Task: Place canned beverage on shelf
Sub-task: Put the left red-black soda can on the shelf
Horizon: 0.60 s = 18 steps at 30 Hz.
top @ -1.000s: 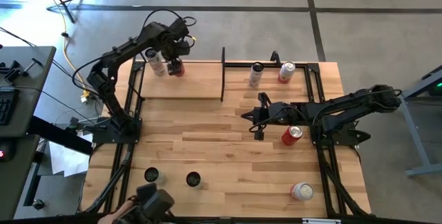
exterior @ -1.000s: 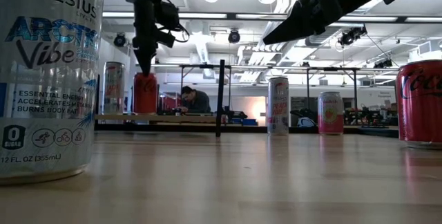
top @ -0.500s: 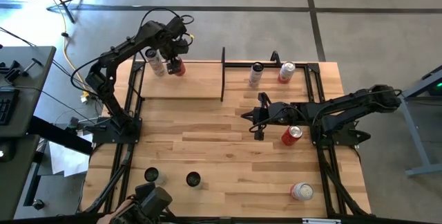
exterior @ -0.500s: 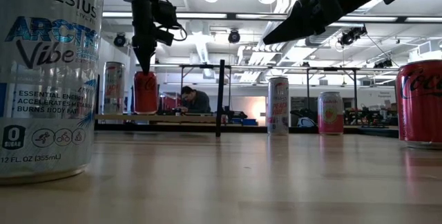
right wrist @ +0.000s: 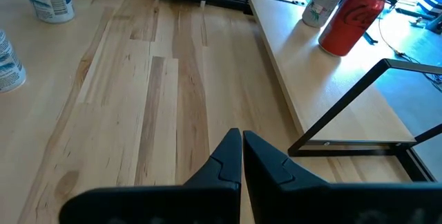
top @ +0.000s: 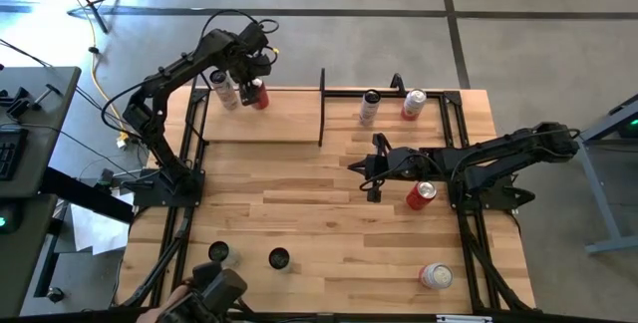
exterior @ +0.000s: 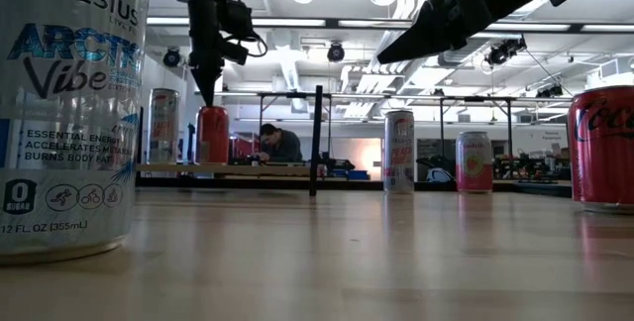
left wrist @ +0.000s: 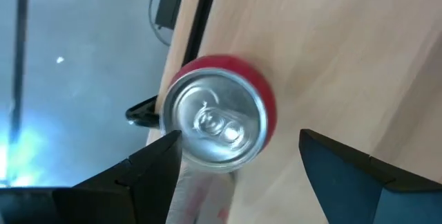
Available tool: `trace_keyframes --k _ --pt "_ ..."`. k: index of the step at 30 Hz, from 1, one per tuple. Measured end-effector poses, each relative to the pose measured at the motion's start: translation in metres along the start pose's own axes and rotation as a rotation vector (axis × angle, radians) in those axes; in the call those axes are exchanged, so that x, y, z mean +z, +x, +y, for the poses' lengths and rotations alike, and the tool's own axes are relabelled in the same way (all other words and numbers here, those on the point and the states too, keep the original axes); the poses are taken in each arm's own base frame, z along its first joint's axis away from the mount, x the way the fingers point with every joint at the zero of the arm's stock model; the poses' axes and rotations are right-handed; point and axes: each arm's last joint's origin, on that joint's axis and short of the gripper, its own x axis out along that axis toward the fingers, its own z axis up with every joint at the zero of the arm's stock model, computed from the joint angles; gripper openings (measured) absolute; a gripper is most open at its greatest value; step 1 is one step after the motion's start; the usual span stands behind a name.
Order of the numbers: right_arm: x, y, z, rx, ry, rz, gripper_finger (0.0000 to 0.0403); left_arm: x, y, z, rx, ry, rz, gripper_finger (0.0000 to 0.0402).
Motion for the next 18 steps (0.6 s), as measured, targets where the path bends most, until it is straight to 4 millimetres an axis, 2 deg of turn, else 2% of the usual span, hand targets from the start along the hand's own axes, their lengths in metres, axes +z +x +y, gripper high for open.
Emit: trace_keyframes --k 6,12,15,18 --pt "0.0 0.0 0.0 0.0 -0.002 0.0 0.0 -0.002 -0.009 0.001 0.073 -0.009 -0.005 0.0279" --pt "0.0 0.0 0.0 0.0 -0.004 0.0 0.0 -0.004 -0.036 -0.014 0.103 -0.015 -0.087 0.0271" --pt "0.0 0.0 0.0 0.0 -0.003 -0.002 0.0 -0.002 -0.044 -0.022 0.12 -0.193 -0.123 0.0259" --pt "0.001 0.0 0.0 -0.002 0.0 -0.013 0.0 -0.004 -0.042 -0.026 0.106 -0.439 -0.085 0.0235"
